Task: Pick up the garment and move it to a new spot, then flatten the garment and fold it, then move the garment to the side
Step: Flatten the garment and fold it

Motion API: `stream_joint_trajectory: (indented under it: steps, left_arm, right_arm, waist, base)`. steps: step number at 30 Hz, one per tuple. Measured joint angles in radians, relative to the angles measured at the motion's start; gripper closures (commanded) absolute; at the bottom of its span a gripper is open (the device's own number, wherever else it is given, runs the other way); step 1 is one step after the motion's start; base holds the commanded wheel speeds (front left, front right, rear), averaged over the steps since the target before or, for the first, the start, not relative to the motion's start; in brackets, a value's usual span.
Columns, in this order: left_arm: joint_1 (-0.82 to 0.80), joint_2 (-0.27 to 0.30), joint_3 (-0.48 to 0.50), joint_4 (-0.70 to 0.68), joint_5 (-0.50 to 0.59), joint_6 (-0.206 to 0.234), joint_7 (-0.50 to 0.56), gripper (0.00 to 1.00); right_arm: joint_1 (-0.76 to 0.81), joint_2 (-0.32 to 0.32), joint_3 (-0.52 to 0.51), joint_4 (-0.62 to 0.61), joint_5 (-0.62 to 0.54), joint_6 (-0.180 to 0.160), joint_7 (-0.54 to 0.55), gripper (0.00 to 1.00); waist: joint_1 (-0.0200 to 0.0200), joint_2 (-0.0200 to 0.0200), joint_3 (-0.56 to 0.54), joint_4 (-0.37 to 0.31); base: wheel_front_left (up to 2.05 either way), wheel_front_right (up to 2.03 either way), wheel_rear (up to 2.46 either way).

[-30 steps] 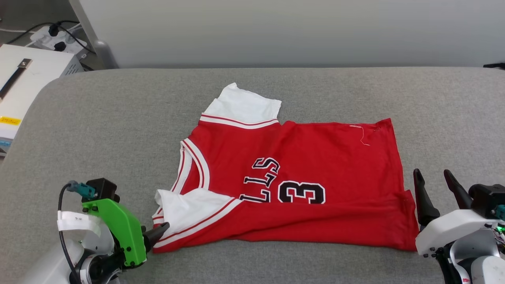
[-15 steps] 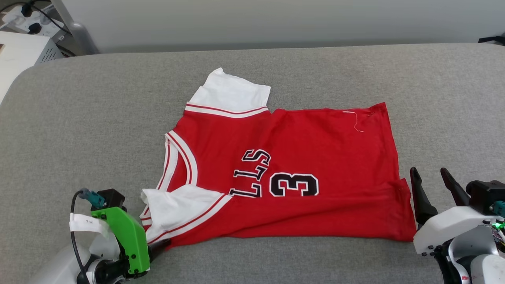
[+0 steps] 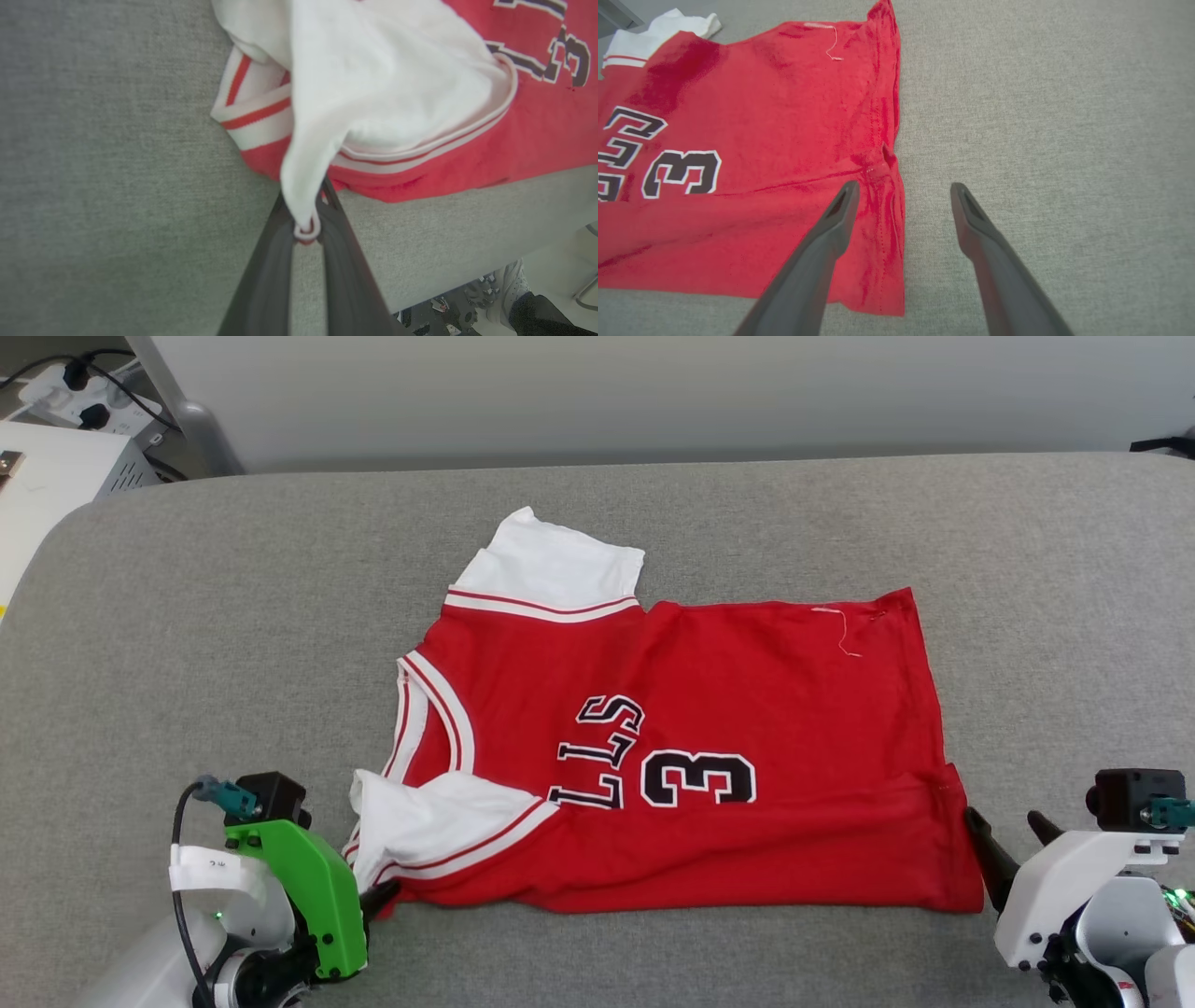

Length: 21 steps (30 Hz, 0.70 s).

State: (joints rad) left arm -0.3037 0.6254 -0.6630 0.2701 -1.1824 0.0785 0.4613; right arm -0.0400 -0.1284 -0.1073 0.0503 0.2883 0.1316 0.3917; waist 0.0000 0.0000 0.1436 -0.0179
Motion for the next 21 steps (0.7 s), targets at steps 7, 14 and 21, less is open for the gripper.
stream_joint_trajectory:
  steps: [7,14,21]
  left_arm:
    - [0.033,0.052,0.024,-0.147,0.027,0.043,-0.031,1.0]
    - [0.04,0.066,0.027,-0.225,0.03,0.072,-0.034,1.0]
    - [0.059,0.067,0.027,-0.243,0.029,0.074,-0.039,1.0]
  right_arm:
    - [0.002,-0.035,0.03,0.042,0.037,0.0,0.21,0.0]
    - [-0.057,-0.038,0.071,0.142,0.058,0.0,0.257,0.0]
    - [-0.094,-0.05,0.106,0.205,0.083,-0.002,0.285,1.0]
  waist:
    - [0.0,0.0,-0.002,0.015]
    - [0.0,0.0,0.018,0.03]
    - [0.0,0.0,0.027,0.044]
  base:
    - [0.0,0.0,0.0]
    - [0.0,0.0,0.0]
    - [0.0,0.0,0.0]
